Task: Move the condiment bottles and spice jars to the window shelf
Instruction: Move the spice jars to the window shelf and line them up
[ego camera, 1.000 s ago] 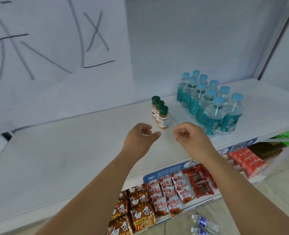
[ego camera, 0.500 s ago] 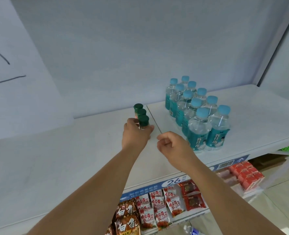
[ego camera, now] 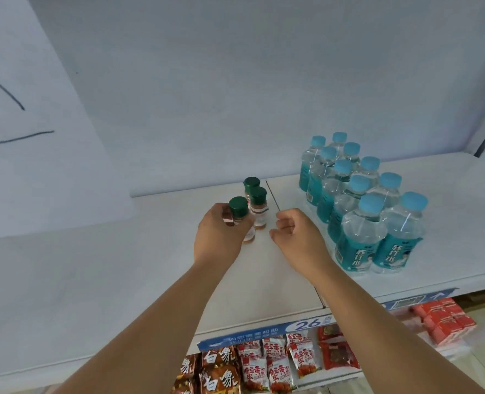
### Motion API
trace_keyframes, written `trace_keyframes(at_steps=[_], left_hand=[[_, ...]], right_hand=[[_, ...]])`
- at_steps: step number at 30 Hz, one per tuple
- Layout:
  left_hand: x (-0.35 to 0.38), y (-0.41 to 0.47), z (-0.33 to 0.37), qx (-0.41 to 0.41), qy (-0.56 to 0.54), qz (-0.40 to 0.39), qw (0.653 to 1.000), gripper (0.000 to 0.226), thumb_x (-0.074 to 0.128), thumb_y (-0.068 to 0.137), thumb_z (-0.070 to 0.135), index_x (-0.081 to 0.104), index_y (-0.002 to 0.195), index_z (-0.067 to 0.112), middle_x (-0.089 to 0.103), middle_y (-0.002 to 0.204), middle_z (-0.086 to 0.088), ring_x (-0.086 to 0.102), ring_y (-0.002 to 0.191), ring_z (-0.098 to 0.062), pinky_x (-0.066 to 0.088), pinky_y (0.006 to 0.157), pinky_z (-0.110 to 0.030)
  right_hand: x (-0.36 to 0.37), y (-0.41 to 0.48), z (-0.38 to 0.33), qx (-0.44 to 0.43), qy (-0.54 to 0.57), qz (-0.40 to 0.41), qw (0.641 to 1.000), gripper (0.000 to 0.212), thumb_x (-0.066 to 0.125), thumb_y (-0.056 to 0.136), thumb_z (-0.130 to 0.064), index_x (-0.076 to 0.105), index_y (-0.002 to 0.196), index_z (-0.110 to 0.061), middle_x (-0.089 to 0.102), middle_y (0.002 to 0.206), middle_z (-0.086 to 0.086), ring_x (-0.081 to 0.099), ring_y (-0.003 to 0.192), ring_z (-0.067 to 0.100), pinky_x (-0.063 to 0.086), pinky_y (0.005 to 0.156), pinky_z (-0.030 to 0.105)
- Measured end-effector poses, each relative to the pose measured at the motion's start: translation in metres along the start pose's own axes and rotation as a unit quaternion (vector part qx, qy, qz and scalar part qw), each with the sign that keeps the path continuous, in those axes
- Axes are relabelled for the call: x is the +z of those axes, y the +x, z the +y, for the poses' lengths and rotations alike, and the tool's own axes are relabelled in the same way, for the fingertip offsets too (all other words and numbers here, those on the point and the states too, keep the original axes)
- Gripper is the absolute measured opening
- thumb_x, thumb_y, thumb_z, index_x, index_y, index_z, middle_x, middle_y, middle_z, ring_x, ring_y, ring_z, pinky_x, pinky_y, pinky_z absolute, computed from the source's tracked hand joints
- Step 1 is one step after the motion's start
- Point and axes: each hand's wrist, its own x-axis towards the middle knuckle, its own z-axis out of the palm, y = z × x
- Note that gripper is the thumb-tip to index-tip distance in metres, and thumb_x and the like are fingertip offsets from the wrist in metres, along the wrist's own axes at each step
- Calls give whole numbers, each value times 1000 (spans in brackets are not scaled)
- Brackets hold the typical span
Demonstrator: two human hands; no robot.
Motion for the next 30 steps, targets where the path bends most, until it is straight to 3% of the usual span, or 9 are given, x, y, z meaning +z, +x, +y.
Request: trace_keyframes(at_steps=[4,7,11,14,17,27,30], left_hand=[[-28,-3,-5,-9,1,10,1000,35,75,84,47,65,113,31,70,103,20,68,92,-5,49,69,-25],[-46,-7,-10,-14,6,19,1000,36,76,83,48,67,113,30,71,103,18,69,92,-7,47,66,-23],[-66,-17,-19,-20,12,26,999,28,77,83,46,70,106,32,73,101,18,71,91,-6,46,66,-22],[-78,-26,-23,-30,9,30,999,25,77,84,44,70,105,32,73,100,19,70,88,-1,43,63,-17],[-88,-34,-26,-33,9,36,999,24,78,84,44,69,104,33,72,99,19,69,86,1,42,63,-16],[-121,-68,-35,-29,11,73,997,26,76,87,41,64,109,34,67,98,23,65,85,4,43,65,-15],[-141,-82,-44,-29,14,87,996,26,76,87,42,66,109,34,69,99,22,67,87,2,43,66,-15]], right_hand=[[15,25,-3,11,2,4,1000,65,80,86,-33,50,141,-16,58,131,0,59,119,17,43,94,28],[28,40,-4,16,1,7,1000,72,83,83,-38,49,143,-15,57,135,3,59,119,22,45,94,31],[44,51,-6,13,12,38,999,60,83,81,-40,57,129,-15,64,123,2,65,107,25,55,91,41],[50,52,-4,4,28,52,998,39,80,85,-35,61,114,-16,69,107,1,68,93,24,52,75,35],[53,49,5,-7,38,61,997,30,79,87,-37,60,105,-21,72,99,2,69,88,24,51,72,34],[60,12,-9,-64,63,34,995,32,80,88,-27,62,109,-12,72,100,3,68,90,24,47,72,29],[75,-15,-30,-95,76,12,992,36,79,89,-28,62,116,-12,71,106,0,66,95,21,50,84,32]])
